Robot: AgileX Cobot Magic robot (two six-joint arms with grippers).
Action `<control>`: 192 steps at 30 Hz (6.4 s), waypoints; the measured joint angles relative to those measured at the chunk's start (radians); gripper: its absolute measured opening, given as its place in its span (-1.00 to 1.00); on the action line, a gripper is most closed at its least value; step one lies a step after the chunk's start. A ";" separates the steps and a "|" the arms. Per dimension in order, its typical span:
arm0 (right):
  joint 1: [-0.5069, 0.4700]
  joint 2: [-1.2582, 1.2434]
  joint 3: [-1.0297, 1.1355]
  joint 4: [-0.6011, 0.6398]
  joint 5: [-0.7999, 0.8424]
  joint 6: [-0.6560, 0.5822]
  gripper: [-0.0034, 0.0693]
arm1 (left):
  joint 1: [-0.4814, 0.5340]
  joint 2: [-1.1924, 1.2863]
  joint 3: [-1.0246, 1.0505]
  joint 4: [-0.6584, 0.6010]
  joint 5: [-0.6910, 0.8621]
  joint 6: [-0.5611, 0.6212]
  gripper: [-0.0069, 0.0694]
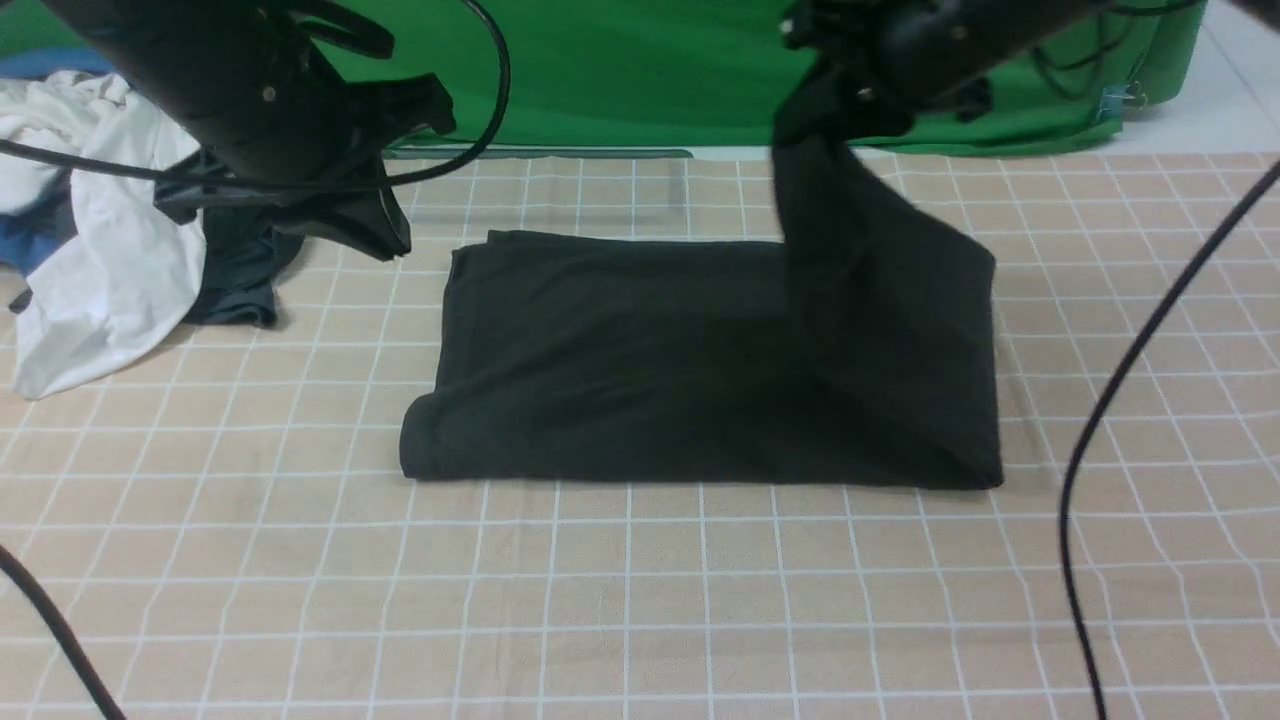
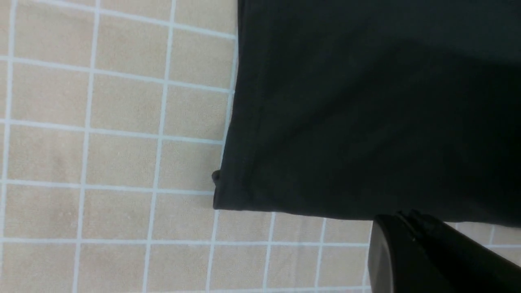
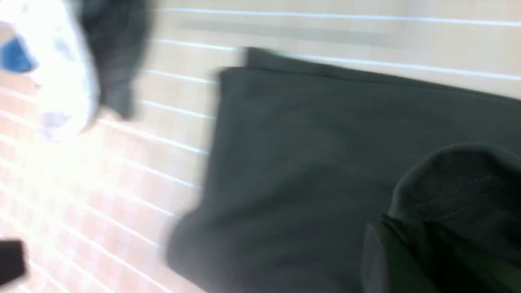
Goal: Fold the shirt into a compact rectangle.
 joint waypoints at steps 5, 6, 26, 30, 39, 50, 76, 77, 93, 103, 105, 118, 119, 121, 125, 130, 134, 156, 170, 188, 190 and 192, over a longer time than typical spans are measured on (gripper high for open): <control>0.156 0.098 -0.001 0.066 -0.196 0.025 -0.60 | 0.000 -0.030 0.000 0.000 0.004 0.003 -0.78; 0.172 0.110 -0.005 0.077 -0.211 0.030 -0.60 | 0.000 -0.031 0.000 -0.001 0.004 0.003 -0.78; 0.277 0.245 -0.106 0.142 -0.318 0.002 0.51 | 0.000 -0.036 0.000 -0.011 0.012 0.041 -0.78; 0.207 0.231 -0.194 0.101 -0.127 -0.049 0.36 | 0.000 -0.036 0.000 -0.022 0.011 0.042 -0.78; -0.027 0.139 -0.378 -0.249 0.272 -0.082 -0.79 | -0.017 0.114 0.000 -0.229 -0.033 0.189 -0.78; -0.135 -0.065 -0.133 -0.320 0.293 -0.152 -0.80 | -0.078 0.372 0.000 0.030 -0.104 0.029 -0.78; -0.183 -0.275 0.026 -0.322 0.302 -0.225 -0.80 | -0.028 0.365 -0.057 0.108 -0.251 -0.039 -0.68; -0.183 -0.275 0.026 -0.321 0.302 -0.232 -0.80 | -0.028 0.375 -0.057 0.134 -0.250 -0.046 -0.60; -0.183 -0.275 0.026 -0.319 0.302 -0.238 -0.80 | -0.028 0.443 -0.057 0.048 -0.235 -0.049 0.13; -0.183 -0.275 0.026 -0.319 0.297 -0.238 -0.80 | -0.028 0.391 -0.057 0.046 -0.307 0.044 -0.70; -0.183 -0.275 0.026 -0.318 0.293 -0.238 -0.80 | -0.028 0.379 -0.057 0.046 -0.318 0.075 -0.70; -0.183 -0.275 0.026 -0.318 0.288 -0.239 -0.80 | -0.028 0.373 -0.057 0.097 -0.454 0.111 -0.70; -0.183 -0.275 0.026 -0.318 0.288 -0.239 -0.80 | -0.028 0.376 -0.057 0.097 -0.471 0.107 -0.70; -0.183 -0.275 0.026 -0.318 0.287 -0.239 -0.80 | -0.028 0.384 -0.057 0.100 -0.484 0.089 -0.70; -0.183 -0.275 0.026 -0.318 0.286 -0.239 -0.80 | -0.028 0.419 -0.057 0.135 -0.486 0.073 -0.69; -0.183 -0.275 0.026 -0.318 0.283 -0.240 -0.80 | -0.028 0.447 -0.055 0.207 -0.550 0.053 -0.55; -0.183 -0.275 0.026 -0.315 0.283 -0.240 -0.80 | -0.028 0.448 -0.055 0.224 -0.592 0.052 -0.21; -0.182 -0.275 0.026 -0.257 0.298 -0.230 -0.80 | -0.093 0.227 0.249 -0.167 -0.539 0.298 -0.79; -0.181 -0.275 0.030 -0.257 0.299 -0.229 -0.80 | -0.062 0.248 0.250 0.047 -0.475 0.110 -0.79; -0.181 -0.276 0.324 -0.287 0.299 -0.140 -0.50 | 0.041 0.187 0.250 -0.053 -0.218 0.164 -0.76; -0.181 -0.276 0.330 -0.288 0.300 -0.144 -0.37 | 0.041 0.187 0.250 -0.049 -0.217 0.169 -0.66; -0.181 -0.276 0.330 -0.287 0.298 -0.145 -0.28 | 0.041 0.187 0.250 -0.038 -0.218 0.171 -0.49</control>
